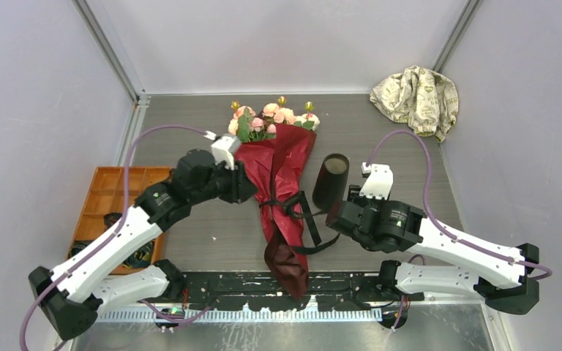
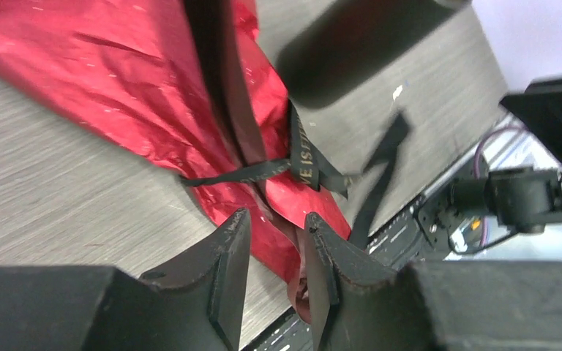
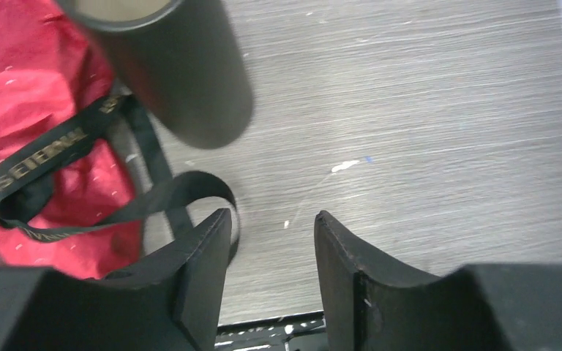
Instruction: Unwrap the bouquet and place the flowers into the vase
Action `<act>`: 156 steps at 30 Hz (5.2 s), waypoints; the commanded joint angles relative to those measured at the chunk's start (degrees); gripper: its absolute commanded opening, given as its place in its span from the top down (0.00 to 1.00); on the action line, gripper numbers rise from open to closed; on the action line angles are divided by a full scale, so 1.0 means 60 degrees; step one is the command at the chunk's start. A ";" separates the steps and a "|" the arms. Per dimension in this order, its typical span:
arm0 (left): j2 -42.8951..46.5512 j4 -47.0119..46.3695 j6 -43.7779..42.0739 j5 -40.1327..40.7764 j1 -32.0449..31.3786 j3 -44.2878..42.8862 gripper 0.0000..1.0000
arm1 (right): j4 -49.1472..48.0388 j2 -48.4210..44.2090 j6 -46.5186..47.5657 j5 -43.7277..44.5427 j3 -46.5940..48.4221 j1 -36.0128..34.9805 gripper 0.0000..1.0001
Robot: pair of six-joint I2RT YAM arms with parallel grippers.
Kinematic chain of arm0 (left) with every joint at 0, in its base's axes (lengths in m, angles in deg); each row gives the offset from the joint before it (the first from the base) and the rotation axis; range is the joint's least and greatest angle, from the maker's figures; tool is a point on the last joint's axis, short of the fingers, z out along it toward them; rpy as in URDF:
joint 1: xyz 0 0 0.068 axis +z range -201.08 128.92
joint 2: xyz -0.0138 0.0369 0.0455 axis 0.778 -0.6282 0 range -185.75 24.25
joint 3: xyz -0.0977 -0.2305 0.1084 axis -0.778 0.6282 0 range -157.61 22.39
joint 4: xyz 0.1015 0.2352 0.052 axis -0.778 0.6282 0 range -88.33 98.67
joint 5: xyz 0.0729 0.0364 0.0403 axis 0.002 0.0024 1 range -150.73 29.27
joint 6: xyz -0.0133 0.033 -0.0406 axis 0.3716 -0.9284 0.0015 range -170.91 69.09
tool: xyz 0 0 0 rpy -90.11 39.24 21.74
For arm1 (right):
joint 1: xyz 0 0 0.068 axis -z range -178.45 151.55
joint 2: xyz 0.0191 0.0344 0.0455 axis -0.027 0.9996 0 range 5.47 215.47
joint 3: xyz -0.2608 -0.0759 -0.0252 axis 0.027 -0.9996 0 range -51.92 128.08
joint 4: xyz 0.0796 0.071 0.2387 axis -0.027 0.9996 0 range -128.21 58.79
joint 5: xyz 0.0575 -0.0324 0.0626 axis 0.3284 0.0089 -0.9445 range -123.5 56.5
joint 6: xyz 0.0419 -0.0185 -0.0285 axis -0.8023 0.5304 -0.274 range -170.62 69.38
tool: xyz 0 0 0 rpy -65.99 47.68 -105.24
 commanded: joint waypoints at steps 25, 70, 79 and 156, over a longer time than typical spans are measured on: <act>-0.4201 -0.1711 -0.2362 0.0501 -0.1702 -0.0378 0.40 | -0.3803 -0.0828 0.2101 -0.1014 -0.0719 0.0009 0.42; 0.0635 0.1488 -0.1134 0.6190 -0.1695 -0.0666 0.80 | -0.7745 0.5462 0.4516 -0.2916 0.1211 0.0590 0.44; -0.0226 0.0160 -0.0631 0.3769 -0.1688 0.0247 0.63 | -0.7122 0.6008 0.4214 -0.2389 0.1616 0.0883 0.45; -0.1558 -0.0487 -0.0940 0.4502 -0.1089 -0.0655 0.82 | -0.9417 0.5519 0.3947 -0.5721 0.0804 0.1845 0.44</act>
